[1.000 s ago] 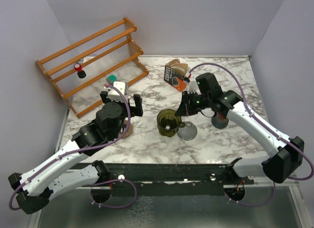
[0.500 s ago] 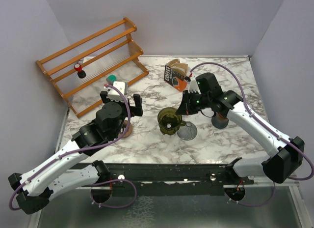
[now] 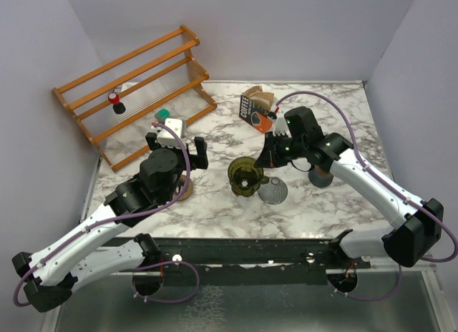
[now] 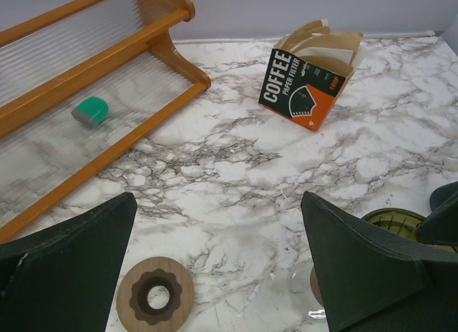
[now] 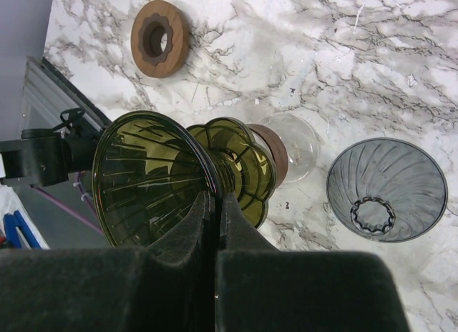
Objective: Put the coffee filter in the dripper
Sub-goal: Place the coffee dripper on the coffee server.
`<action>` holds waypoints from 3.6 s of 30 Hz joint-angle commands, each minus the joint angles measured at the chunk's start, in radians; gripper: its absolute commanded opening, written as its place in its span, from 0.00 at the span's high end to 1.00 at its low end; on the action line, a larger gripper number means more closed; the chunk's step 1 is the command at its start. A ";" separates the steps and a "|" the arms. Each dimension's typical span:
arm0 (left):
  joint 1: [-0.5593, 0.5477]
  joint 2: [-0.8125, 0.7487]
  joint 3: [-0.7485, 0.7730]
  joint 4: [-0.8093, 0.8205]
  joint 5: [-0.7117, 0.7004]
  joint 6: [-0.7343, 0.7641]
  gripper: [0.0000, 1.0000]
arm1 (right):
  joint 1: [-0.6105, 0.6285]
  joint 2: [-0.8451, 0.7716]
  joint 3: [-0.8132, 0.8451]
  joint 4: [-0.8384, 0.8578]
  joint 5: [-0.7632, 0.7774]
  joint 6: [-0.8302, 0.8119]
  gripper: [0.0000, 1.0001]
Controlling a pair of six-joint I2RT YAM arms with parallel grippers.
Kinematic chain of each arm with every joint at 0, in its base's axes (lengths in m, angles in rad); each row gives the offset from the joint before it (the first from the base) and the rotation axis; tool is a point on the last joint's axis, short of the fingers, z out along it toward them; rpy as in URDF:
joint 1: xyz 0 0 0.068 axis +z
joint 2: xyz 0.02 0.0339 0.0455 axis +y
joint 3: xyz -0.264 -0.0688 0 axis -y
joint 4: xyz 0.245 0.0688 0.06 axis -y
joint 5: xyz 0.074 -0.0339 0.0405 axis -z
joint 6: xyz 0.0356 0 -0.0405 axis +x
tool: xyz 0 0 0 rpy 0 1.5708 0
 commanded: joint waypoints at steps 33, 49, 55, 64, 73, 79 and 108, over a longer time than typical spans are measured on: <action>0.014 -0.011 -0.014 0.022 0.017 0.001 0.01 | 0.066 0.030 0.084 -0.061 0.061 0.010 0.99; 0.016 -0.011 -0.014 0.021 0.020 0.003 0.01 | 0.082 0.023 0.112 -0.048 0.067 0.025 0.99; 0.015 -0.009 -0.014 0.021 0.021 0.003 0.01 | 0.083 0.029 0.092 -0.040 0.062 0.030 0.99; 0.017 -0.008 -0.015 0.021 0.024 0.001 0.01 | 0.086 0.039 0.065 -0.029 0.073 0.030 0.99; 0.017 -0.006 -0.016 0.021 0.024 0.001 0.01 | 0.088 0.041 0.045 -0.026 0.082 0.032 0.85; 0.019 -0.005 -0.016 0.022 0.025 0.003 0.01 | 0.088 0.032 0.049 -0.033 0.103 0.030 0.71; 0.020 0.014 -0.009 0.017 0.033 0.010 0.01 | 0.088 0.106 0.376 0.031 0.522 -0.168 0.37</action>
